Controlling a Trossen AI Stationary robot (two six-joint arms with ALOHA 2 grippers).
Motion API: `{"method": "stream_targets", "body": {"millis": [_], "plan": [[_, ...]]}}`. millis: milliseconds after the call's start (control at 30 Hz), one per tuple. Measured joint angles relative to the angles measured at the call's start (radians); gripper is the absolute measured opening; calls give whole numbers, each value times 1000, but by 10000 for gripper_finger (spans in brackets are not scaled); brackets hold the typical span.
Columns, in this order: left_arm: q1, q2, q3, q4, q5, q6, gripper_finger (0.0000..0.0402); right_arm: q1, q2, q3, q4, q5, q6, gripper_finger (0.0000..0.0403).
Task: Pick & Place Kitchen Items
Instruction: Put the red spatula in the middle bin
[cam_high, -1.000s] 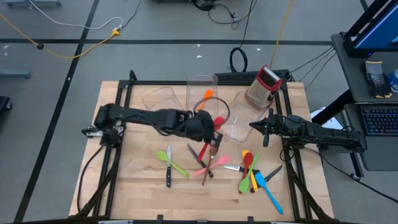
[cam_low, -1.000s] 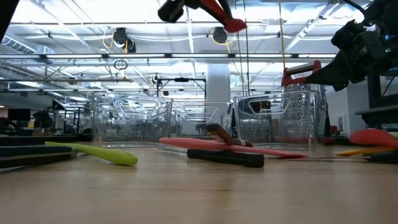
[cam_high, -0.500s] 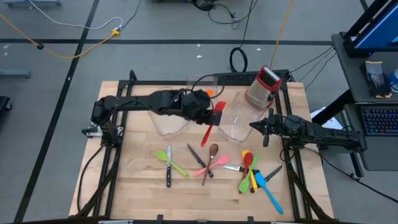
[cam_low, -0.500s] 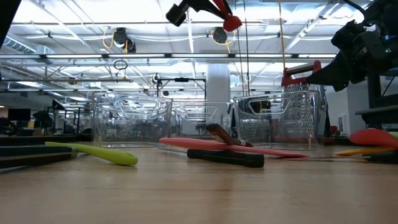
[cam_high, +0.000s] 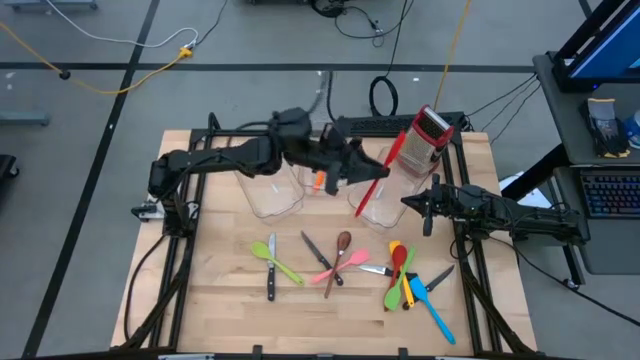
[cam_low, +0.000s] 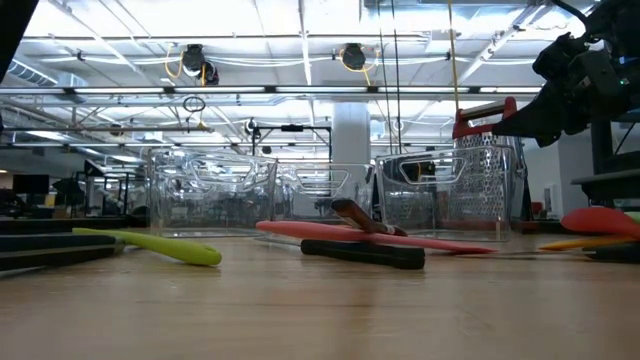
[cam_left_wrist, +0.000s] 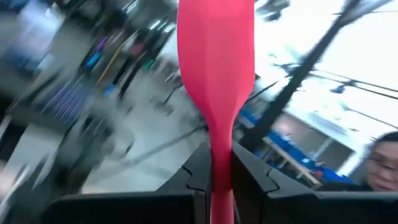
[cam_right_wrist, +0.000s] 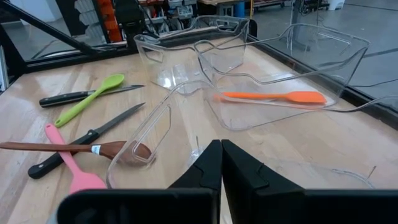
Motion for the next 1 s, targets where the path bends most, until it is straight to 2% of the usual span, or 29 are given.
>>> {"method": "stream_targets", "body": {"millis": [133,300,367,433,500,633,700,767,900,1000], "plan": [[-16,-1,0,121,41,38,39,0,0,0,0,0,0,4],[-36,0,0,124,38,55,39,0,0,0,0,0,0,4],[-40,-1,0,95,8,59,39,0,0,0,0,0,0,4],[-43,-2,0,7,-71,33,39,0,0,0,0,0,0,4],[-43,-1,0,-128,-201,-43,35,0,0,0,0,0,0,4],[-39,2,0,-430,-478,-328,19,0,0,0,0,0,0,4],[-34,2,-1,-520,-525,-423,16,0,0,0,0,0,0,4],[-27,2,-1,-541,-516,-477,18,0,0,0,0,0,-7,4],[17,1,-1,-564,-367,-576,23,0,0,0,0,0,-11,4],[68,1,-1,-658,-320,-592,18,0,0,0,0,0,-11,4]]}}
